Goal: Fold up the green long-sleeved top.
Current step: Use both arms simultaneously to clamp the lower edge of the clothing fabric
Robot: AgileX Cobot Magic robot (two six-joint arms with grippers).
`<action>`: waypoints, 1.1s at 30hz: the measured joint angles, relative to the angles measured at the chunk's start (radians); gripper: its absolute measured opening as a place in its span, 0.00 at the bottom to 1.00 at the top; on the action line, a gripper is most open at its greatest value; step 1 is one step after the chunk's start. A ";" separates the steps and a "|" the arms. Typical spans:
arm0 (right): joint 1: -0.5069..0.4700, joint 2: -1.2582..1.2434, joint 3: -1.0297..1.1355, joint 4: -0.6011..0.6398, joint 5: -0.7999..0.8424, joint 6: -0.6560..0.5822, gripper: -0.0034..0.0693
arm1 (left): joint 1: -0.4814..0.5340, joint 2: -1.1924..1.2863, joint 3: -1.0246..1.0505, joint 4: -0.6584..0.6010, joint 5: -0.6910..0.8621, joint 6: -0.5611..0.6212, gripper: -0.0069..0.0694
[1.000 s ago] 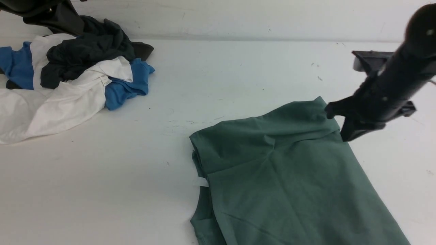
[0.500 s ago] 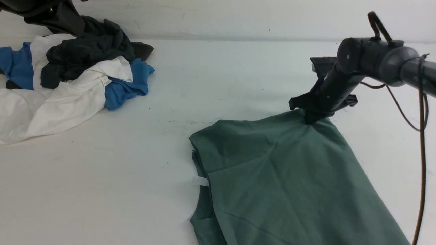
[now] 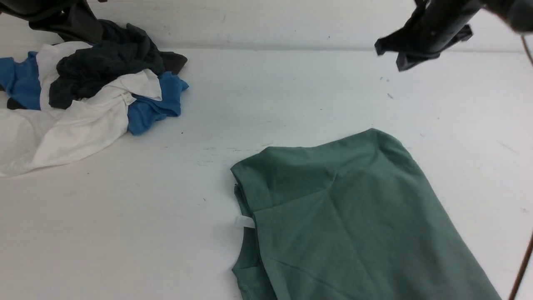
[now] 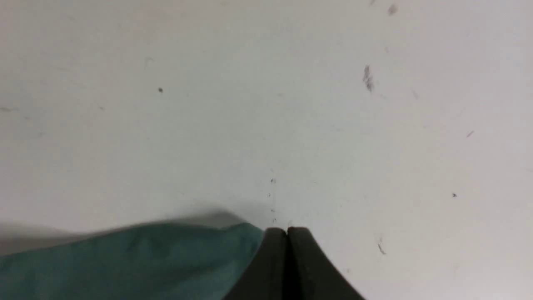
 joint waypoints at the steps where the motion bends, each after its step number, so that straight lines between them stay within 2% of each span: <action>1: -0.001 -0.045 0.044 0.010 0.001 0.001 0.03 | 0.000 0.000 0.000 0.000 0.000 0.000 0.09; 2: -0.002 -0.055 0.064 0.012 0.002 0.003 0.03 | 0.000 0.000 0.000 0.000 0.000 0.000 0.09; 6: -0.002 -0.266 0.370 0.053 0.007 0.004 0.03 | 0.000 0.000 0.000 0.001 0.000 0.000 0.09; 13: -0.003 -0.461 0.835 0.042 0.010 0.053 0.04 | 0.000 0.000 0.000 0.002 0.000 0.000 0.09; 17: -0.003 -0.505 0.973 0.019 0.005 0.079 0.08 | 0.000 0.000 0.000 0.002 0.000 0.000 0.09; 24: -0.003 -0.579 1.222 0.019 -0.007 0.106 0.26 | 0.000 0.000 0.000 0.002 0.000 0.000 0.09; 26: -0.003 -0.590 1.282 0.027 -0.008 0.109 0.38 | 0.000 0.000 0.000 0.002 0.000 0.000 0.09; 27: -0.003 -0.590 1.282 0.028 -0.008 0.109 0.40 | 0.000 0.000 0.000 0.002 0.000 0.000 0.09; 28: -0.003 -0.591 1.312 0.034 -0.012 0.109 0.49 | 0.000 0.000 0.000 0.002 0.000 0.000 0.09; 29: -0.003 -0.591 1.328 0.038 -0.016 0.109 0.54 | 0.000 0.000 0.000 0.002 0.000 0.000 0.09; 33: -0.003 -0.592 1.401 0.041 -0.025 0.109 0.69 | 0.000 0.000 0.000 0.002 0.000 0.001 0.09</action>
